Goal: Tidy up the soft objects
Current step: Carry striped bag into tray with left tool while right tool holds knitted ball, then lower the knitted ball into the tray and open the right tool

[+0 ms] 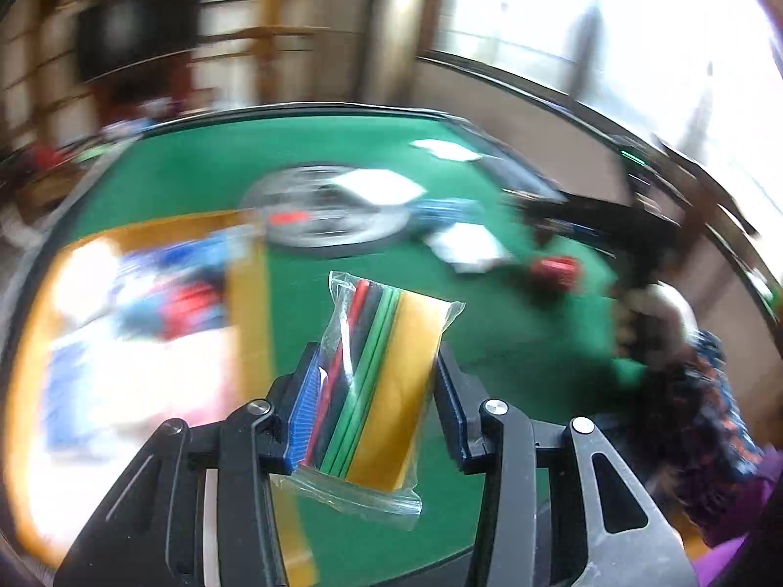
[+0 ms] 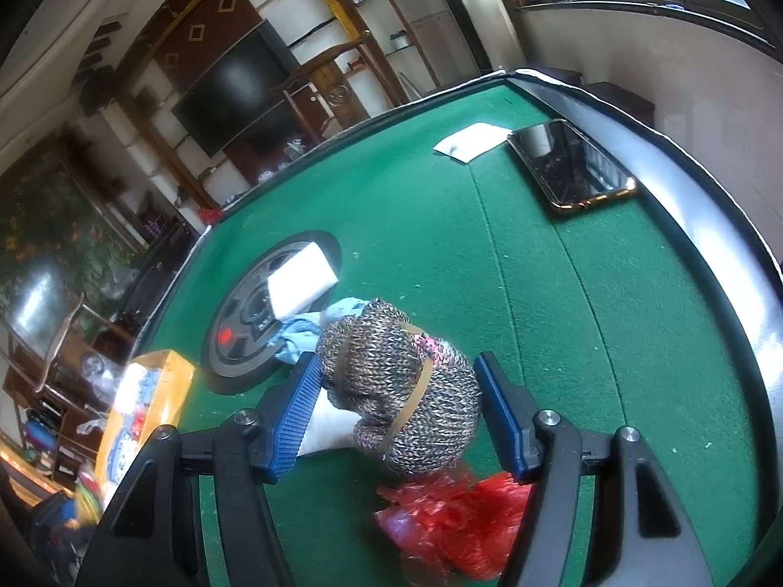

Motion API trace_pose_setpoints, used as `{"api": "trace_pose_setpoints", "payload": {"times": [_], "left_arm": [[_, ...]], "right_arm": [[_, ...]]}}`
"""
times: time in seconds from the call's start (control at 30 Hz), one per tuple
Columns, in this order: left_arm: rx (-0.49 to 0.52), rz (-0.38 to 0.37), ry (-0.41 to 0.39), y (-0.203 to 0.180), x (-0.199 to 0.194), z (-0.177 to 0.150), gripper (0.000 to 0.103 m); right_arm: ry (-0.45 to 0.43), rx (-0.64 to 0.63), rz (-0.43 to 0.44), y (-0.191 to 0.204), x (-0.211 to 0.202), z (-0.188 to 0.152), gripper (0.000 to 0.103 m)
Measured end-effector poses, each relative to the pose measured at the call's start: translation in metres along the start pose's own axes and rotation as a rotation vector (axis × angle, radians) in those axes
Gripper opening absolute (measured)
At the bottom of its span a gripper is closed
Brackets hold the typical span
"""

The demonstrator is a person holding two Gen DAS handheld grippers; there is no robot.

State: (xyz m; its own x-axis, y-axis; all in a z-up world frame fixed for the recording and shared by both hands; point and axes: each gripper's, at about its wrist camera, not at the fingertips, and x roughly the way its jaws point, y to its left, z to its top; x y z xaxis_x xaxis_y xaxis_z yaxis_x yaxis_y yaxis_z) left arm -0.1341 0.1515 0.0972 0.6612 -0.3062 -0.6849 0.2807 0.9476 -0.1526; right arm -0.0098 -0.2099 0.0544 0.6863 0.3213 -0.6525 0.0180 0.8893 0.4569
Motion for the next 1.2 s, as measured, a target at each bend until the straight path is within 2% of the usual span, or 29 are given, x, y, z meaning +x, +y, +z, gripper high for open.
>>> {"api": "trace_pose_setpoints", "payload": {"times": [0.07,0.1,0.2,0.37,0.47,0.57,0.67,0.77,0.8,0.9,1.0,1.07,1.2], "left_arm": [[-0.093,0.132,0.001,0.044,-0.012,-0.015,0.042],[-0.134,0.175,0.004,0.06,-0.017,-0.023,0.042],[-0.246,0.254,0.02,0.107,-0.026,-0.048,0.042],[-0.331,0.357,0.075,0.153,-0.017,-0.07,0.043],[-0.333,0.446,0.092,0.166,-0.012,-0.072,0.058],[-0.341,0.42,0.072,0.167,-0.012,-0.071,0.064],[-0.373,0.388,0.029,0.165,-0.025,-0.074,0.064],[-0.454,0.329,-0.064,0.166,-0.053,-0.081,0.066],[-0.485,0.32,-0.092,0.166,-0.063,-0.082,0.071],[-0.573,0.301,-0.204,0.172,-0.094,-0.091,0.076],[-0.614,0.276,-0.259,0.179,-0.112,-0.098,0.076],[-0.626,0.274,-0.272,0.184,-0.119,-0.103,0.076],[-0.656,0.271,-0.271,0.197,-0.124,-0.112,0.076]], "right_arm": [[-0.003,0.005,-0.011,-0.002,0.001,0.0,0.059],[-0.005,0.005,-0.02,-0.003,0.001,0.0,0.059],[-0.017,0.001,-0.049,-0.001,0.001,-0.002,0.059],[-0.061,-0.043,-0.074,0.015,-0.005,-0.003,0.059],[-0.063,-0.067,-0.034,0.038,-0.016,-0.013,0.059],[-0.023,-0.13,0.032,0.078,-0.023,-0.03,0.059],[0.033,-0.21,0.117,0.125,-0.025,-0.047,0.059],[0.092,-0.306,0.21,0.181,-0.021,-0.067,0.059],[0.118,-0.336,0.241,0.199,-0.017,-0.075,0.059],[0.243,-0.411,0.355,0.258,0.006,-0.107,0.059],[0.356,-0.478,0.405,0.305,0.035,-0.142,0.06],[0.416,-0.515,0.406,0.327,0.054,-0.169,0.06],[0.485,-0.554,0.413,0.361,0.076,-0.206,0.06]]}}
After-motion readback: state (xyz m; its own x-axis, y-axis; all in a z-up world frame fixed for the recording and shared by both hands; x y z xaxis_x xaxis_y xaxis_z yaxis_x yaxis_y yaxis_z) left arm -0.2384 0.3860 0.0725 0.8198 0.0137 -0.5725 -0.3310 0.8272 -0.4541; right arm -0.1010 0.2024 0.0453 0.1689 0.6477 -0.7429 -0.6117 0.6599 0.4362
